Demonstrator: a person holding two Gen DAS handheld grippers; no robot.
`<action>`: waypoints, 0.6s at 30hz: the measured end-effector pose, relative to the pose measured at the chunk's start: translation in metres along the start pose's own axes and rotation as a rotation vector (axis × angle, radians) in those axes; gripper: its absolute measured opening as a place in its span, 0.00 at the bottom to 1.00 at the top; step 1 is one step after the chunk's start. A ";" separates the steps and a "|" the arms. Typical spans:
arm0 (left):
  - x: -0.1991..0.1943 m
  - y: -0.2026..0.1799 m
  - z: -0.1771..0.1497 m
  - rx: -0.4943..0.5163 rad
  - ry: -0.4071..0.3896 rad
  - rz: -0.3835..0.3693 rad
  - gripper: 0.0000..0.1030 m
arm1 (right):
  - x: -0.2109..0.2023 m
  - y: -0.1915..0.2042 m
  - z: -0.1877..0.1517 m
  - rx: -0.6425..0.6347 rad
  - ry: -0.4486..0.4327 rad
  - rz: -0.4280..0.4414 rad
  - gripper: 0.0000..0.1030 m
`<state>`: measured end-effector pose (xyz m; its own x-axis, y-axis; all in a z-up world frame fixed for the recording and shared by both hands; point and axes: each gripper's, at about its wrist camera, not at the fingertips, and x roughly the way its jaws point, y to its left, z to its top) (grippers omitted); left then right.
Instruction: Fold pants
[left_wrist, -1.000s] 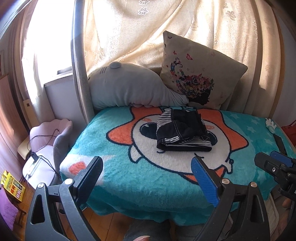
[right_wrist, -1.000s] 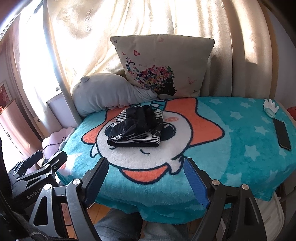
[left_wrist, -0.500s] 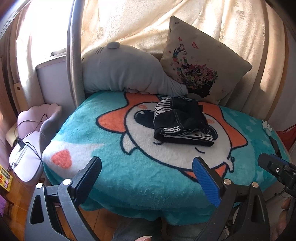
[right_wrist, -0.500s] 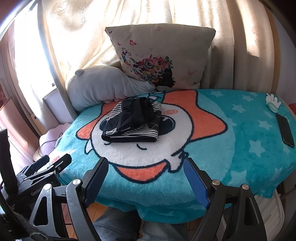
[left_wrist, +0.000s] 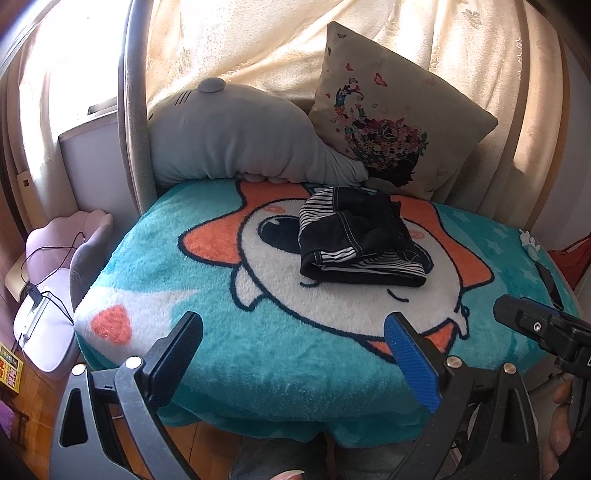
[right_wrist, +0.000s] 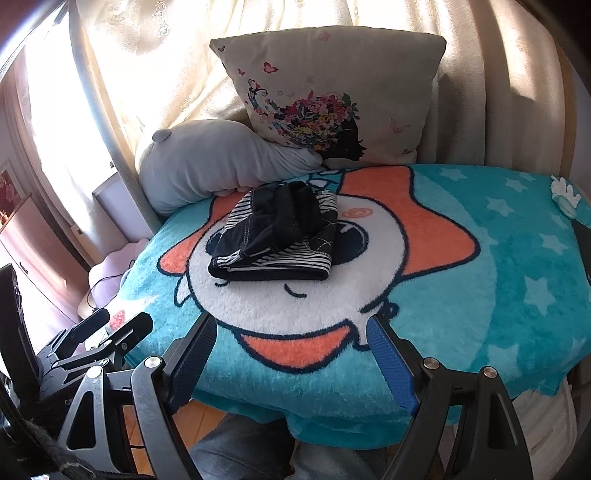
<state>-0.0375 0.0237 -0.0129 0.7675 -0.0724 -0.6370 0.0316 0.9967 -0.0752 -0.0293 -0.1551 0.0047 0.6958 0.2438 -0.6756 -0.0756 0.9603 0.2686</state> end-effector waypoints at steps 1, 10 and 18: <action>0.001 0.001 0.001 0.000 0.002 -0.003 0.95 | 0.001 0.000 0.000 -0.001 0.002 0.005 0.84; 0.019 -0.003 0.010 -0.008 0.033 -0.008 0.95 | 0.011 -0.007 0.007 -0.005 0.013 0.005 0.84; 0.036 -0.006 0.007 -0.011 0.068 -0.018 0.95 | 0.012 -0.013 0.009 -0.002 0.014 -0.044 0.84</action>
<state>-0.0049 0.0158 -0.0299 0.7213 -0.0926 -0.6864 0.0372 0.9948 -0.0952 -0.0134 -0.1659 -0.0010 0.6883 0.2031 -0.6964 -0.0467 0.9704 0.2368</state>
